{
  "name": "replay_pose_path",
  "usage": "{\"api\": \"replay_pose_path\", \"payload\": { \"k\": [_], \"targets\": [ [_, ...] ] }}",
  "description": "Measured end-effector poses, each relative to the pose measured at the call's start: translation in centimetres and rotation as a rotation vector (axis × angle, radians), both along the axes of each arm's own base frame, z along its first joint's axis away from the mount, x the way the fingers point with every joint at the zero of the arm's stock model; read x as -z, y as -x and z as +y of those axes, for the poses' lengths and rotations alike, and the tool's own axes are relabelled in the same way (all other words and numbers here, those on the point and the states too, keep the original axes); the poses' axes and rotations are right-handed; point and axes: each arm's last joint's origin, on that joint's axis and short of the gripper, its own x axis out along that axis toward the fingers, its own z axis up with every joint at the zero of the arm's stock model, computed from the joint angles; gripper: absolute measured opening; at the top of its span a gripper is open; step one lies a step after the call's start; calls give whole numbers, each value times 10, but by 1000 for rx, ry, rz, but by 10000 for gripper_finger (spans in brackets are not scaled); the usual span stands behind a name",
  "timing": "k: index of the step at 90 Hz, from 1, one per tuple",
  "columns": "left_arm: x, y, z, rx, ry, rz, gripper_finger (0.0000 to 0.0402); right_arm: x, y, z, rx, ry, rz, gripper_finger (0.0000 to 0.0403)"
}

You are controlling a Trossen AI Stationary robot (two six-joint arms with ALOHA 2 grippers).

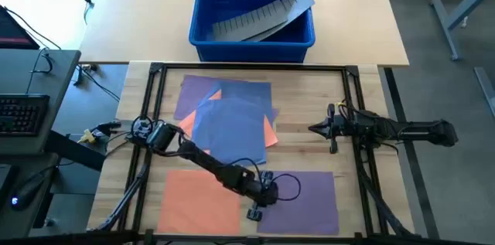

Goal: Organize paper
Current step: Adjust the purple paper on the table, then move the blue paper to the top right of the table

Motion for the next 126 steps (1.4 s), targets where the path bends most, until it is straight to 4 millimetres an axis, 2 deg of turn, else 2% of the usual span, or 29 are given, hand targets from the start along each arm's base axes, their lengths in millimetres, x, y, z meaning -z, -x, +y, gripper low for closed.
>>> {"api": "replay_pose_path", "payload": {
  "k": [9,26,37,51,69,88,100,111,126],
  "targets": [
    [-13,2,3,19,-7,-12,14,0,0,0,0,0,0,0],
    [-56,2,12,24,-31,-116,14,0,0,0,0,0,0,0],
    [-77,10,26,-6,-45,-74,14,0,0,0,0,0,0,0],
    [-118,33,53,-217,-23,36,14,0,0,0,0,0,0,0],
    [-140,72,102,-558,92,193,42,0,0,0,0,0,0,0],
    [-128,121,147,-899,220,269,106,0,0,0,0,0,0,0],
    [-115,144,166,-1098,366,290,139,0,0,0,0,0,0,0],
    [-101,156,178,-1263,449,307,157,0,0,0,0,0,0,0],
    [-77,162,193,-1417,475,350,166,0,0,0,0,0,0,0]
  ]
}}
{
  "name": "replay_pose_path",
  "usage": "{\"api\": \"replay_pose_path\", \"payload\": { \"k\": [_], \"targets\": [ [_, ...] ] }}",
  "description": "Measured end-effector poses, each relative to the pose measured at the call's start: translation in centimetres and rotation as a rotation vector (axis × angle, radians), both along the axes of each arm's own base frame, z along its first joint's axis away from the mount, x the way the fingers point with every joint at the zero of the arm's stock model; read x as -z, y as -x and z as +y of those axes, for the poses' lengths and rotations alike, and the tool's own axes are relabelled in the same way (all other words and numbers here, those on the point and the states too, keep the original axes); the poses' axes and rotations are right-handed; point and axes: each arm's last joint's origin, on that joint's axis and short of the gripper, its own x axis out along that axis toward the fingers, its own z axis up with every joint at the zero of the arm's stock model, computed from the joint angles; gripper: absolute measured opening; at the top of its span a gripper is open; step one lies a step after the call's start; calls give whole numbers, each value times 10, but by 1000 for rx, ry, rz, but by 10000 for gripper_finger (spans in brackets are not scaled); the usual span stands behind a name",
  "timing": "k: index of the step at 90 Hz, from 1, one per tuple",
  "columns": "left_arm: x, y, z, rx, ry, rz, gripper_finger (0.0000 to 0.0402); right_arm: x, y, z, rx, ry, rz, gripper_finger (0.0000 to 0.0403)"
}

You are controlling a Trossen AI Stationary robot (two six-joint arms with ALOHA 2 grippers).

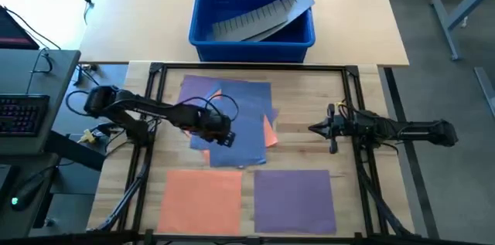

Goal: Organize paper
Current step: Move the blue paper to the top right of the table

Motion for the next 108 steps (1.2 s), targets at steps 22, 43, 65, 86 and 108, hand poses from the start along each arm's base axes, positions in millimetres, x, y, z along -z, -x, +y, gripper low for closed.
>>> {"api": "replay_pose_path", "payload": {
  "k": [22,43,65,86,108],
  "targets": [
    [4,-1,11,-14,17,-15,166,0,0,0,0,0,0,0],
    [4,0,9,69,80,-6,166,-1,0,0,-14,112,-9,0],
    [4,0,7,115,110,-6,166,-28,0,-5,149,-287,-317,0],
    [4,0,7,116,109,-6,166,-49,-6,-4,134,-586,-348,0],
    [4,0,7,207,111,-6,165,-54,-35,-2,134,-763,22,0]
  ]
}}
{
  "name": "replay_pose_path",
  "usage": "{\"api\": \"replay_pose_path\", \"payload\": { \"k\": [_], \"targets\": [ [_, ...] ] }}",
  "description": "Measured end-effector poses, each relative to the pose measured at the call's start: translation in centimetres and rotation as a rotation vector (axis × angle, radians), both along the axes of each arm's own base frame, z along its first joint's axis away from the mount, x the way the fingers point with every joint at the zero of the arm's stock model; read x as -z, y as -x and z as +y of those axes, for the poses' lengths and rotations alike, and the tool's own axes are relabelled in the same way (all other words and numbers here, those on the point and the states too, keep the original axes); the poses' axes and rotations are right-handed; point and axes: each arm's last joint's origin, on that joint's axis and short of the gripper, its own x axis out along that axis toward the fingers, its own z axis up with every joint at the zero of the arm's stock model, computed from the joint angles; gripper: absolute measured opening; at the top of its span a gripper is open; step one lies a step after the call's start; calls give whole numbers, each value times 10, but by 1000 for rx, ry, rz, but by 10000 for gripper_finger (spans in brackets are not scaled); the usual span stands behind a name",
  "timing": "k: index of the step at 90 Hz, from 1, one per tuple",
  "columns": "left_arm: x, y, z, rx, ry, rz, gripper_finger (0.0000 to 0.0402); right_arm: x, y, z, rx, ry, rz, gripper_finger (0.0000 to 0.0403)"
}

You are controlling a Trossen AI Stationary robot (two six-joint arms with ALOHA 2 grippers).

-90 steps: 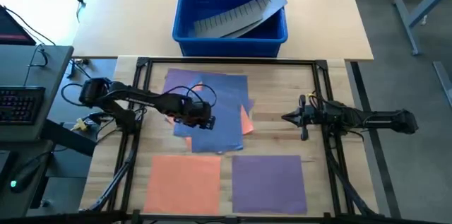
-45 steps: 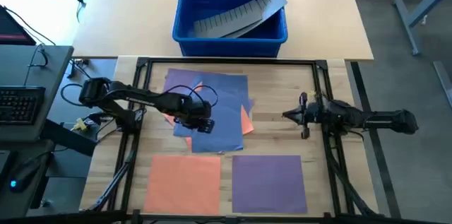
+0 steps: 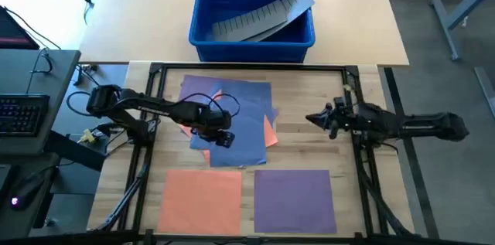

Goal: Organize paper
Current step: Move the blue paper to the top right of the table

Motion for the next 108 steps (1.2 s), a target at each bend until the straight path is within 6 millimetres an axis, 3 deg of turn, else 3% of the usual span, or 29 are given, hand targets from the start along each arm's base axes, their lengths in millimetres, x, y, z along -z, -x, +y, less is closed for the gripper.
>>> {"api": "replay_pose_path", "payload": {
  "k": [16,34,47,66,76,90,108],
  "targets": [
    [0,0,1,122,-41,-12,165,0,-23,5,-76,-142,106,0],
    [-1,1,1,341,-70,-40,165,-4,-47,5,157,-410,102,0],
    [-5,5,-2,465,-119,-46,165,4,-62,9,289,-531,143,0],
    [-6,6,-5,609,-157,-69,165,25,-88,14,248,-688,320,6],
    [-6,7,-10,702,-131,-90,165,38,-108,19,180,-756,447,39],
    [0,4,-12,778,-150,-77,165,54,-141,23,109,-771,568,120],
    [31,3,-12,796,-139,-39,165,70,-182,26,131,-791,669,208]
  ]
}}
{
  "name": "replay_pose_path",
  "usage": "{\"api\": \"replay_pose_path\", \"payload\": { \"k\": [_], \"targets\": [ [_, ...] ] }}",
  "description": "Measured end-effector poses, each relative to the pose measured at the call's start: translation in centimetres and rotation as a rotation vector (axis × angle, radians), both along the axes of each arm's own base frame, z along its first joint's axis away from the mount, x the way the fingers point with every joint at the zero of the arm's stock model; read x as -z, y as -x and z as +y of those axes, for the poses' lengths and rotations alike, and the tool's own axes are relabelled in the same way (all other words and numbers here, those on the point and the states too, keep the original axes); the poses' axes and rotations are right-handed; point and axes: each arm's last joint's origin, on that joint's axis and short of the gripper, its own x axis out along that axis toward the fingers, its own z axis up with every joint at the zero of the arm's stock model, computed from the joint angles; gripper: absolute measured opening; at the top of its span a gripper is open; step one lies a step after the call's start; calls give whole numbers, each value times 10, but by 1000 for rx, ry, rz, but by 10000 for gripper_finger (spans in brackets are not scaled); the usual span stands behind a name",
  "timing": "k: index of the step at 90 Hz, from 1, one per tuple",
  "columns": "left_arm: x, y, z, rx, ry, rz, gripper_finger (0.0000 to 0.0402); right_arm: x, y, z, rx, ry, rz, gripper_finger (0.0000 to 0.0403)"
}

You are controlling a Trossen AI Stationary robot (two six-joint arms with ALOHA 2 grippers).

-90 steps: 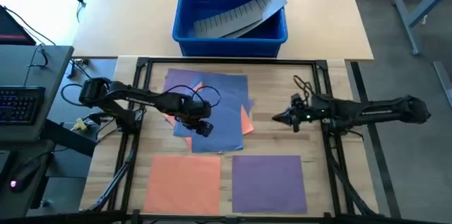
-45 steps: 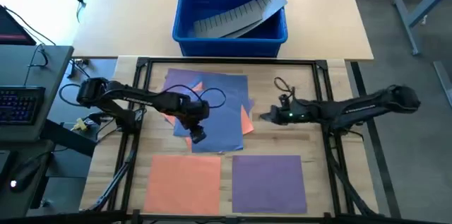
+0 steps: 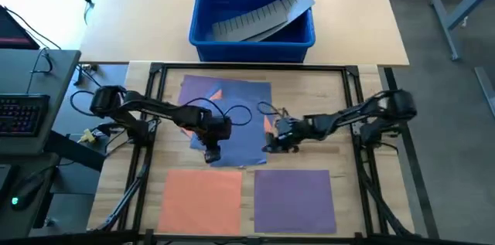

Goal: Organize paper
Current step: Move the blue paper to the top right of the table

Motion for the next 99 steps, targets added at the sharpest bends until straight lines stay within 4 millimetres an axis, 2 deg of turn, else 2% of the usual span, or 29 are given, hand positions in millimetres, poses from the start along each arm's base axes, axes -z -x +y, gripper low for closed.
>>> {"api": "replay_pose_path", "payload": {
  "k": [16,30,59,71,86,99],
  "targets": [
    [21,4,0,-7,3,23,165,14,-22,1,-11,3,145,220],
    [27,6,0,-7,6,4,165,15,-37,3,-80,50,111,211],
    [28,3,0,-7,6,-28,165,-14,-61,4,-134,87,8,188],
    [28,3,0,-7,4,-32,165,-9,-56,1,-95,101,94,171],
    [28,1,0,-8,4,-46,165,-5,-51,-4,-90,166,154,131],
    [26,0,1,-21,6,-41,165,-5,-52,-5,-115,191,133,40]
  ]
}}
